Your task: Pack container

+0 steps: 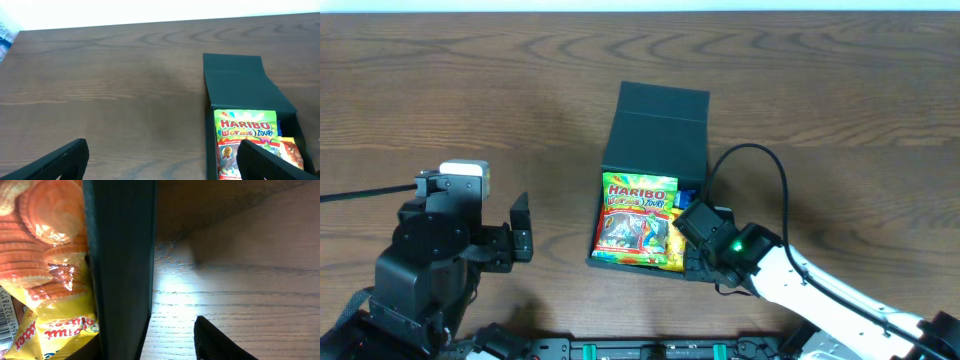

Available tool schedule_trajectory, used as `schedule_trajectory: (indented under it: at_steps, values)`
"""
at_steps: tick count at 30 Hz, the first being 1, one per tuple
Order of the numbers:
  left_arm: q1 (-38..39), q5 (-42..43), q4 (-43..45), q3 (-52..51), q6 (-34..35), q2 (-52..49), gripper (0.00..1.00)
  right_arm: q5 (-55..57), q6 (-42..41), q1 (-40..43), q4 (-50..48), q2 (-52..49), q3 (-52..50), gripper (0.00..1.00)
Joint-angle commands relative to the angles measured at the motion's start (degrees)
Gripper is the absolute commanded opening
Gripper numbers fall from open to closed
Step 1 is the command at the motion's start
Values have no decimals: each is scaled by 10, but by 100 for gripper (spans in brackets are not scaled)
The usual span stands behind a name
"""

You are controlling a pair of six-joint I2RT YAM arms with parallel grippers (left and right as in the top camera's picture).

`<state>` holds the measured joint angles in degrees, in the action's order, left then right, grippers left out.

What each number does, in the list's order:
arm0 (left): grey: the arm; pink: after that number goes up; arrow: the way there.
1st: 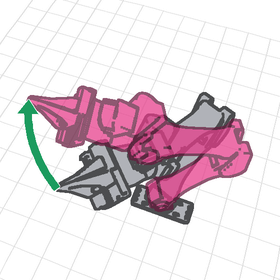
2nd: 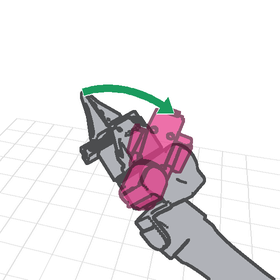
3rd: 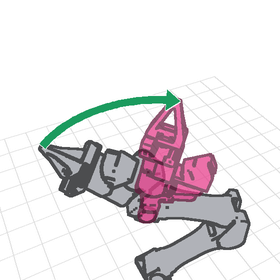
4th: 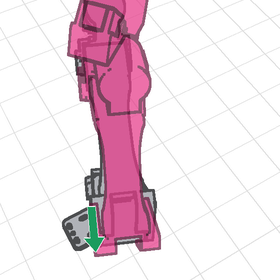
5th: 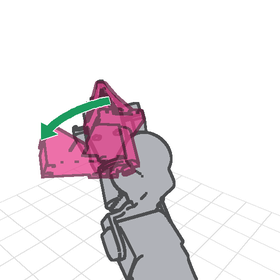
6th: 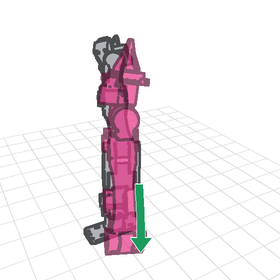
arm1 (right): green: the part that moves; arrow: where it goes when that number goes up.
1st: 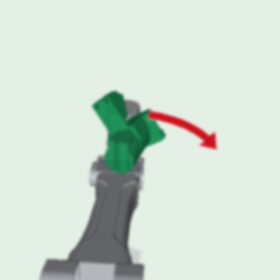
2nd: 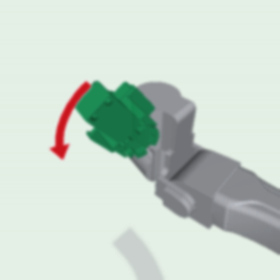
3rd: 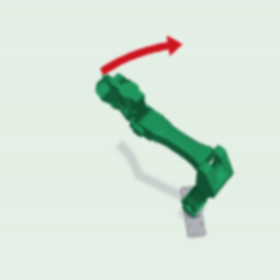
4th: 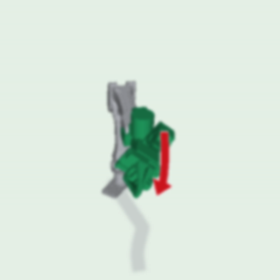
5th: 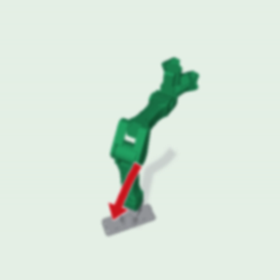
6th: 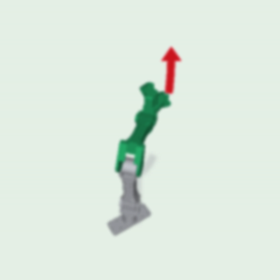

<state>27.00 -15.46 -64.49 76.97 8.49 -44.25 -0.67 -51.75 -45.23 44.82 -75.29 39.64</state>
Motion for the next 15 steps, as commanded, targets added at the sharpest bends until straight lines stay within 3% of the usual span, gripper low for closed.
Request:
schedule_trajectory:
  at_steps: [1, 6, 15]
  values:
    - [-4, -10, -1, 8, -10, 0, 95, -11, -1, 0, 11, 19, -10, 44]
    - [-4, -10, -1, 8, -10, 0, 95, 7, 1, 19, 57, 56, 19, 38]
    - [-4, -10, -1, 8, -10, 0, 95, 70, 113, 79, 103, 71, 167, 43]
